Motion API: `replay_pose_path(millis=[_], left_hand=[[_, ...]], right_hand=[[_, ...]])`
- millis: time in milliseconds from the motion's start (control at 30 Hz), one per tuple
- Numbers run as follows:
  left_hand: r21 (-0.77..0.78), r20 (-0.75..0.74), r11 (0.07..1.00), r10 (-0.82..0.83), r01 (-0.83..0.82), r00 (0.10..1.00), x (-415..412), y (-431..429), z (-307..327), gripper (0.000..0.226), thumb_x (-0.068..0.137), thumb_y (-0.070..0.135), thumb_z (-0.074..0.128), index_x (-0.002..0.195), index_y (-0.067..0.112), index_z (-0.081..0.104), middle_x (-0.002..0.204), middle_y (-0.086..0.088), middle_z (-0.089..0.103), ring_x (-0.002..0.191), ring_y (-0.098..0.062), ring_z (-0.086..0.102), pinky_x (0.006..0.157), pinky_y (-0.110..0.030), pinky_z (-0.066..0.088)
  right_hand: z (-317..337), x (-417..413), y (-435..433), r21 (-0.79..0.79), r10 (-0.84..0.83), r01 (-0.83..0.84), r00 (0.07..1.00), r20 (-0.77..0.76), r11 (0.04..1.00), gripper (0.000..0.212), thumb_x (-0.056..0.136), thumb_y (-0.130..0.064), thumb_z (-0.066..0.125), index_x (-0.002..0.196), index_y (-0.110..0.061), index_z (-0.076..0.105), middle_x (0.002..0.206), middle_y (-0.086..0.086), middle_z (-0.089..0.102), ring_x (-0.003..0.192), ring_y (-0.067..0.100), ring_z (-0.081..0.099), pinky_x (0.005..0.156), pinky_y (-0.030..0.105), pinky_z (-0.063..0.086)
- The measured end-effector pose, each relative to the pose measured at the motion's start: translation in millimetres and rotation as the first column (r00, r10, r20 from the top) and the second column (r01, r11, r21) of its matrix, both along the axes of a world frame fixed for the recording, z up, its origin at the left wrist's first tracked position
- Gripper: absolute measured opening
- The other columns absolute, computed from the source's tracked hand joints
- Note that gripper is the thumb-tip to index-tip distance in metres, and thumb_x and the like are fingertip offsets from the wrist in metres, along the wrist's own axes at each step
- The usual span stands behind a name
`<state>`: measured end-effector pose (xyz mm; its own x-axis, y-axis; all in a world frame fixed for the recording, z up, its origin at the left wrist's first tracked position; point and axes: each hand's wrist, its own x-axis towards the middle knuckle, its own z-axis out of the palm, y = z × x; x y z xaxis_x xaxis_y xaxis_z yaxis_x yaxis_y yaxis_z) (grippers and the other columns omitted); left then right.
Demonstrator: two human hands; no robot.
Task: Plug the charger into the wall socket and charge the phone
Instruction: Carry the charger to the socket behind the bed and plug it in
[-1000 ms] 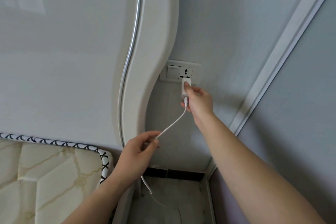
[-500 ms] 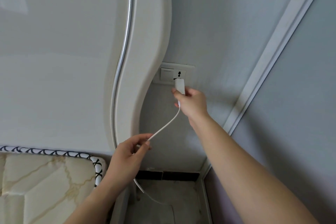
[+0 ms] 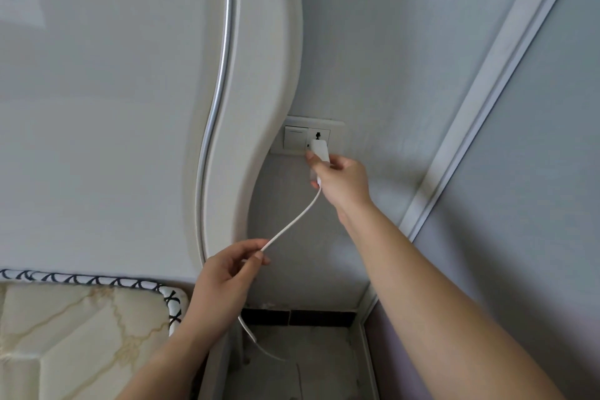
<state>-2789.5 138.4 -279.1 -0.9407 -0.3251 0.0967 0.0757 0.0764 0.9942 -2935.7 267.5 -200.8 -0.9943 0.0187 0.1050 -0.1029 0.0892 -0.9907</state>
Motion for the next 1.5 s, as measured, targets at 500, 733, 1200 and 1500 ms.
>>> replay_pose_path(millis=[500,733,1200,1500], left_hand=[[-0.024,-0.012,1.0,-0.013,0.013,1.0,4,2,2,0.022,0.089,0.011,0.054,0.092,0.027,0.07,0.072,0.01,0.071,0.058,0.002,0.054,0.06,-0.01,0.045],[-0.043,0.019,0.998,-0.047,0.048,0.999,9,7,11,0.024,0.089,0.008,0.054,0.095,0.028,0.067,0.074,0.012,0.072,0.066,0.001,0.061,0.065,-0.012,0.049],[-0.151,0.062,0.984,-0.081,0.09,0.995,48,14,-2,0.017,0.09,0.021,0.053,0.091,0.029,0.069,0.058,0.013,0.059,0.058,-0.002,0.054,0.059,-0.013,0.044],[0.253,0.041,0.959,0.126,-0.132,0.991,56,-3,56,0.026,0.092,0.025,0.049,0.08,0.027,0.072,0.057,0.012,0.046,0.052,-0.004,0.044,0.052,-0.016,0.044]], right_hand=[[-1,2,6,0.081,-0.046,0.057,0.99,-0.135,0.995,0.018,0.078,-0.024,0.069,0.094,-0.016,0.073,0.08,0.001,0.073,0.072,0.013,0.067,0.082,0.042,0.057],[9,2,13,0.031,0.012,-0.011,0.999,-0.053,0.999,0.011,0.076,-0.019,0.074,0.087,-0.02,0.072,0.066,-0.006,0.066,0.063,0.013,0.063,0.077,0.04,0.059],[-15,83,20,-0.17,0.194,-0.185,0.98,0.037,0.968,0.012,0.083,-0.006,0.063,0.078,-0.017,0.064,0.069,0.001,0.07,0.059,0.005,0.068,0.051,0.016,0.053],[-36,115,27,-0.023,0.521,-0.521,0.848,0.098,0.853,0.046,0.059,-0.064,0.07,0.094,-0.034,0.065,0.092,-0.01,0.075,0.092,0.009,0.068,0.081,0.026,0.055]])
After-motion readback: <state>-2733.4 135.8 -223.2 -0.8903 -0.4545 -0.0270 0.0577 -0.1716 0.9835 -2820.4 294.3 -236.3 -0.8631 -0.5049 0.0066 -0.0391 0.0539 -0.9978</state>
